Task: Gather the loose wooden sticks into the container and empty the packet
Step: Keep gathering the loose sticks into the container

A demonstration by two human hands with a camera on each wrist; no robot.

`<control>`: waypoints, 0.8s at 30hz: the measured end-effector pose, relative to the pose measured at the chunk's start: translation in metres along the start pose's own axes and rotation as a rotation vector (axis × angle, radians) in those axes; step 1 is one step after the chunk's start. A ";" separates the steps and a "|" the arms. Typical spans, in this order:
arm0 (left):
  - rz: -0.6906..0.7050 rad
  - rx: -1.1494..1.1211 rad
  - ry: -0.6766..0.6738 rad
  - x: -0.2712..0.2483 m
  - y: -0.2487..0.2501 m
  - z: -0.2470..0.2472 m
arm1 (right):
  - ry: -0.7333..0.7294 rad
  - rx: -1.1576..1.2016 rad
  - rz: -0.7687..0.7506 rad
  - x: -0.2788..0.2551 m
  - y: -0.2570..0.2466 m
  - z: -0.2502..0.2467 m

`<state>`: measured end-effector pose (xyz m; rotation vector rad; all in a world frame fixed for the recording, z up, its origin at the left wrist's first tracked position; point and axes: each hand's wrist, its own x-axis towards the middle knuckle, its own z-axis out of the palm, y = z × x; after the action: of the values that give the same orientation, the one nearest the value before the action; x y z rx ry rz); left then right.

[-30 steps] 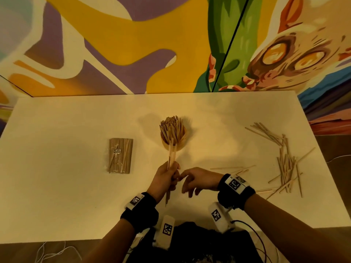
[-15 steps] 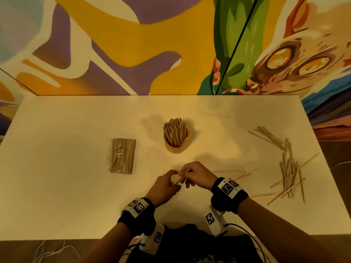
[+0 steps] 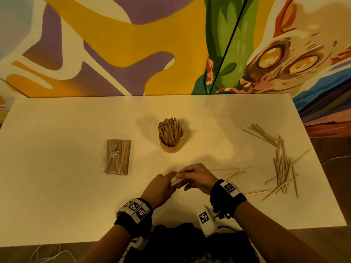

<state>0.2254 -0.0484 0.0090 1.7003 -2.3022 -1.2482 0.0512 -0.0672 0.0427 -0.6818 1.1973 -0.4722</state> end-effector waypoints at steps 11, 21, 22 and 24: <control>0.020 0.128 -0.047 0.016 0.016 0.009 | 0.005 -0.047 0.030 -0.003 0.007 -0.004; -0.036 -0.446 -0.021 -0.009 -0.003 -0.037 | 0.152 0.236 0.007 -0.015 0.022 -0.031; -0.066 -0.581 0.008 -0.012 -0.003 -0.039 | 0.161 0.276 0.002 -0.016 0.023 -0.033; -0.123 -0.768 0.078 -0.016 -0.001 -0.038 | 0.161 0.345 -0.013 -0.017 0.023 -0.030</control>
<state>0.2496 -0.0574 0.0413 1.5497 -1.3819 -1.7331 0.0170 -0.0469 0.0318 -0.3606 1.2236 -0.7359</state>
